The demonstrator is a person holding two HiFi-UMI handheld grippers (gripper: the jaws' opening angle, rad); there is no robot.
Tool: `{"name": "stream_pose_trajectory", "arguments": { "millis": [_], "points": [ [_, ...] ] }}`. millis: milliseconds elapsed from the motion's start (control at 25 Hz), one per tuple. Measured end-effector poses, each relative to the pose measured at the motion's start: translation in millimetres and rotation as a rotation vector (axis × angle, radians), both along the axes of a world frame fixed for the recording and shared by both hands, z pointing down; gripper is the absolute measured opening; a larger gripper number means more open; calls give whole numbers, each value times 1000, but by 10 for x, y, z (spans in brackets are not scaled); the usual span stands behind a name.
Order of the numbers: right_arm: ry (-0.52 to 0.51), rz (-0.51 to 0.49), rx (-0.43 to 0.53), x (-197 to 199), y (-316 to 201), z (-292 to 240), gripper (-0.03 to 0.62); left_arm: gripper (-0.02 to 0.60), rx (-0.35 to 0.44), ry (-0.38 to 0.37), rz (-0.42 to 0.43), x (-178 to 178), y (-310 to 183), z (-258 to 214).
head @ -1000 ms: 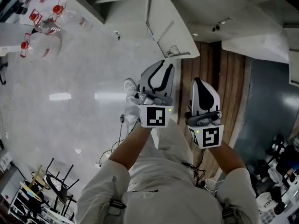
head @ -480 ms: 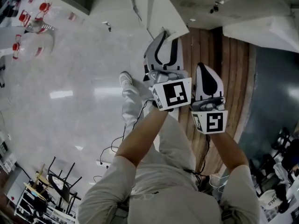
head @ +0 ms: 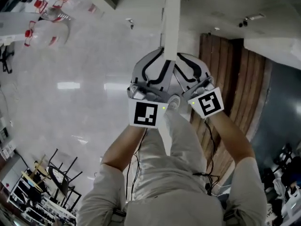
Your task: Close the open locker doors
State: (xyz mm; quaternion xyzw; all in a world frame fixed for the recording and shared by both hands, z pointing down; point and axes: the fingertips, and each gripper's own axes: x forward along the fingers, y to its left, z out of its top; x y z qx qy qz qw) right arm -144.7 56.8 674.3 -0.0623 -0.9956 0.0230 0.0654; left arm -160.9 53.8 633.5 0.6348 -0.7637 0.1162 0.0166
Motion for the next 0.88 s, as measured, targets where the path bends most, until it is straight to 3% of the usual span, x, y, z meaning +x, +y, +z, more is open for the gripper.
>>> {"name": "stream_pose_trajectory", "arguments": {
  "millis": [240,400,520,760,880],
  "points": [
    [75,-173,88,-713,526,263,179,95,2,23,5,-668,472,28],
    [51,-165,81,-1231,659,276,170,92,22,53,-25,-1102,608,32],
    [25,-135,45,-1568,672,234,121,89,49,66,-30,-1371,630,12],
    [24,-160,17,-2022,686,232,106,95,61,27,-16,-1847,735,3],
    [28,-174,21,-2247,637,231,95,74,56,49,-104,-2138,952,173]
  ]
}}
